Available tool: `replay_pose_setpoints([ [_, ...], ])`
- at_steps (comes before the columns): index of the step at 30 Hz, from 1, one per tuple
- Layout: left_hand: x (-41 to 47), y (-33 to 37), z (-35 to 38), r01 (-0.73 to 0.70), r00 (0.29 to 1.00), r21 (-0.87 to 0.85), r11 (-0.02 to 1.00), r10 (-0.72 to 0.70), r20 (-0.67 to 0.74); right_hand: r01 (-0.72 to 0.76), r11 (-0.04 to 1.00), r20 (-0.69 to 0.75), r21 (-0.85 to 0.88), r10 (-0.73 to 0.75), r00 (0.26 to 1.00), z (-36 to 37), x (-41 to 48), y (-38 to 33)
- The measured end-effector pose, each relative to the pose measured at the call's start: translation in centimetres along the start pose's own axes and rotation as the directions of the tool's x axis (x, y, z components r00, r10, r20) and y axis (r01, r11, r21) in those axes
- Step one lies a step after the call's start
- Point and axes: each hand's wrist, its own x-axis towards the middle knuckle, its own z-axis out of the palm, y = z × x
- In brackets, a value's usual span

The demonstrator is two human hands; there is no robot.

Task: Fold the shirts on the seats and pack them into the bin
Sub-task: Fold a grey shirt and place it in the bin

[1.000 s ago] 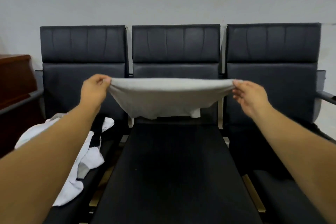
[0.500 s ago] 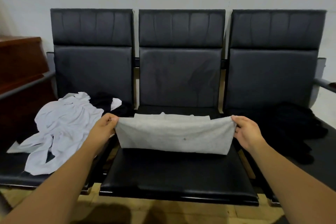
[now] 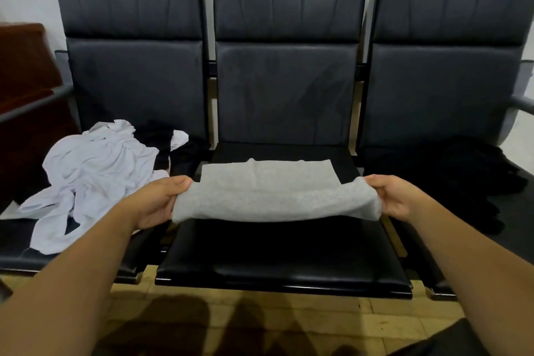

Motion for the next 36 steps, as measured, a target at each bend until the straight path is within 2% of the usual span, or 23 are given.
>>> replay_pose_setpoints([
  [3,-0.5,-0.2,-0.7,0.03,0.993,0.044,0.999,-0.034,0.113,-0.052,0.994,0.029,-0.097,0.055,0.998,-1.0,-0.2,0.2],
  [4,-0.4,-0.4,-1.0,0.026,0.994,0.064,0.998,-0.032,0.108,-0.053,0.991,0.03,-0.123,0.057,0.998,-1.2,-0.1,0.3],
  [7,0.1,-0.8,-1.0,-0.042,0.999,0.14,0.989,0.041,0.01,0.003,0.984,0.018,-0.177,0.0,1.0,-1.3,0.5,0.2],
  [11,1.3,-0.8,-0.8,-0.133,0.979,0.262,0.956,0.168,-0.115,0.149,0.971,0.01,-0.188,-0.15,0.989,-0.6,1.8,-0.9],
  [17,4.7,-0.4,-1.3,-0.179,0.926,0.215,0.96,0.238,-0.292,0.267,0.954,0.005,-0.135,-0.269,0.963,1.1,5.7,-3.2],
  [24,11.4,-0.9,-3.3,-0.089,0.857,0.216,0.972,0.185,-0.481,0.29,0.95,-0.143,-0.113,-0.305,0.942,4.1,14.0,-4.8],
  [28,15.6,-3.0,-3.5,-0.011,0.772,0.381,0.924,0.25,-0.584,0.218,0.954,-0.226,-0.205,-0.263,0.938,5.0,19.9,-2.9],
  [30,17.1,-4.2,-3.2,0.031,0.74,0.473,0.88,0.298,-0.603,0.216,0.927,-0.304,-0.308,-0.311,0.901,5.2,22.2,-0.8],
  [32,18.1,-4.9,-3.1,0.068,0.731,0.576,0.815,0.352,-0.584,0.227,0.845,-0.374,-0.485,-0.435,0.819,5.1,23.7,1.1],
  [36,19.4,-5.7,-3.4,0.129,0.714,0.707,0.696,0.429,-0.553,0.294,0.618,-0.292,-0.729,-0.669,0.683,5.4,23.6,2.9],
])
